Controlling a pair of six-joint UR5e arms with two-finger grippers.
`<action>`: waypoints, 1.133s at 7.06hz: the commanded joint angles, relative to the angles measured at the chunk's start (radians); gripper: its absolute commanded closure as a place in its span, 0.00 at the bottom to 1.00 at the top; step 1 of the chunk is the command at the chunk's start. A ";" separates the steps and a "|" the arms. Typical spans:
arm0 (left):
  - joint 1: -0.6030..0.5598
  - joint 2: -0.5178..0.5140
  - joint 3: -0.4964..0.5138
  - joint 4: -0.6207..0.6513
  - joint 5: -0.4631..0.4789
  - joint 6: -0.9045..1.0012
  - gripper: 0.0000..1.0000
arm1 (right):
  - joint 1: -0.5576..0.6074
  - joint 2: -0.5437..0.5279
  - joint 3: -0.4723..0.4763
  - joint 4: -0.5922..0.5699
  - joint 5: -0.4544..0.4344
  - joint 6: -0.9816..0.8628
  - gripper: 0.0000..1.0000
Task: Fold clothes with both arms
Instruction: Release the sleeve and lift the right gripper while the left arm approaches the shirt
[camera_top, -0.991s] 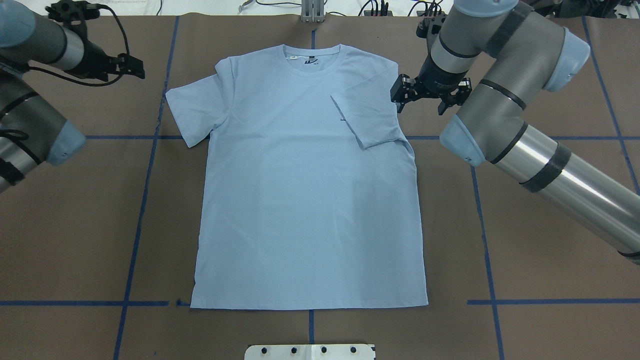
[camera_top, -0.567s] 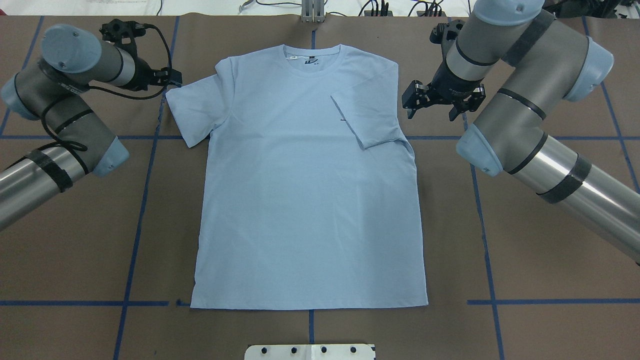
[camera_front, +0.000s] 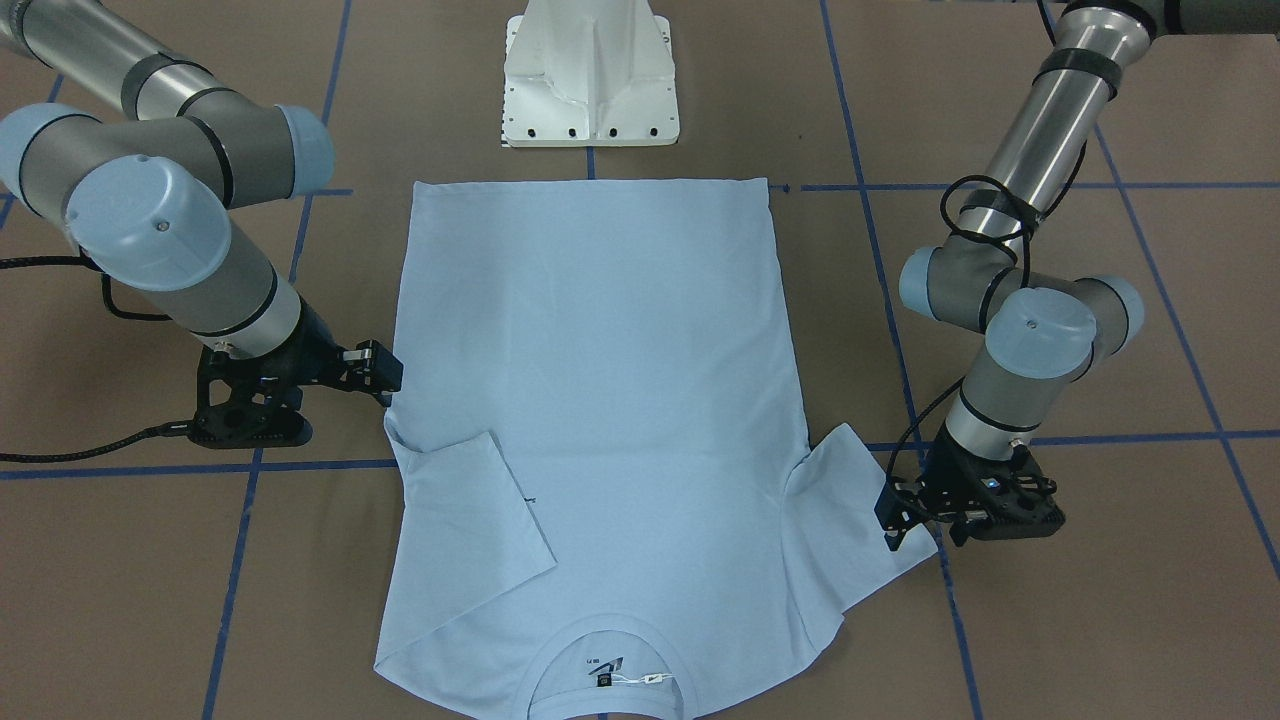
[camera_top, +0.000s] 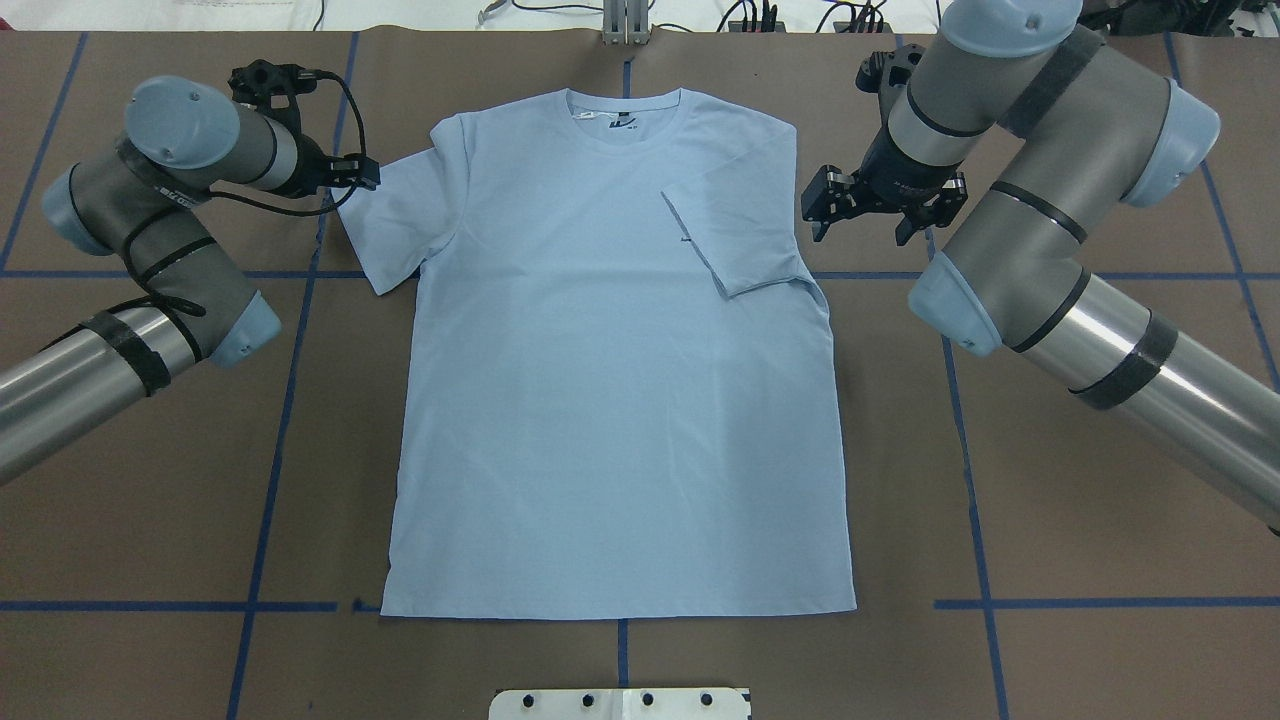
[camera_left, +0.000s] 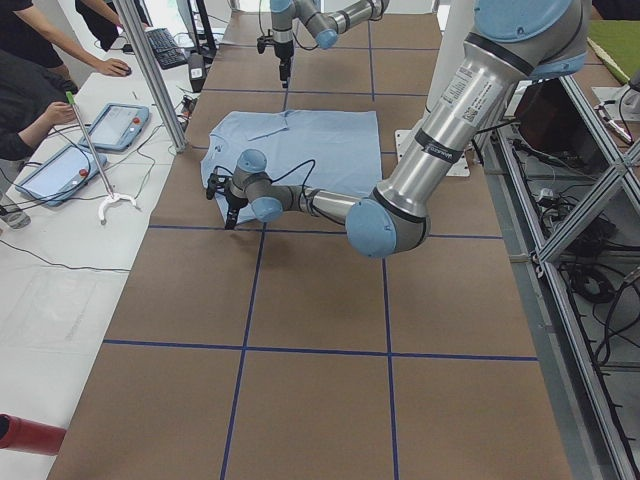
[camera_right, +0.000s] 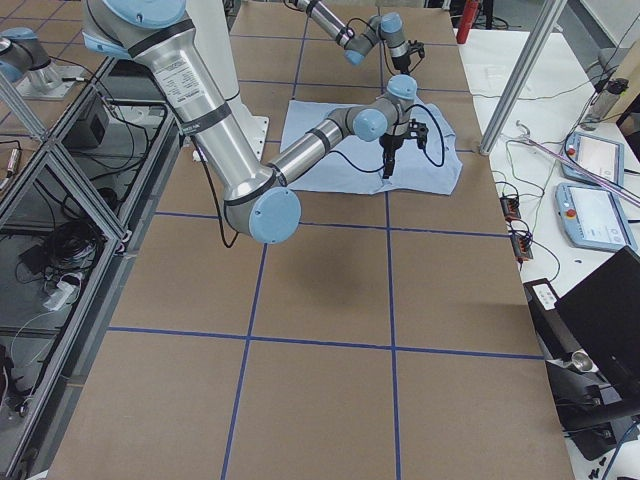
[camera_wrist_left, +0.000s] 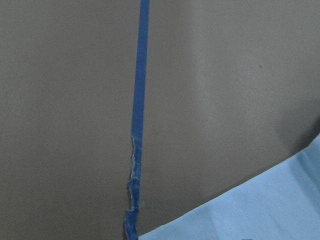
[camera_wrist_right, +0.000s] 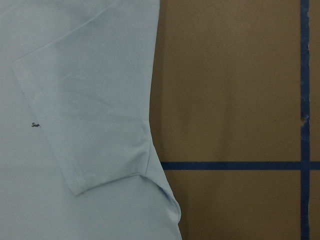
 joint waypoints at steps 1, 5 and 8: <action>0.006 -0.001 0.015 0.000 0.017 0.005 0.40 | -0.002 0.001 -0.001 0.000 -0.001 0.005 0.00; 0.004 -0.001 0.009 0.001 0.016 0.009 1.00 | -0.005 0.003 -0.005 0.002 -0.002 0.006 0.00; 0.004 -0.024 -0.058 0.067 0.009 -0.003 1.00 | -0.007 0.003 -0.005 0.003 -0.002 0.006 0.00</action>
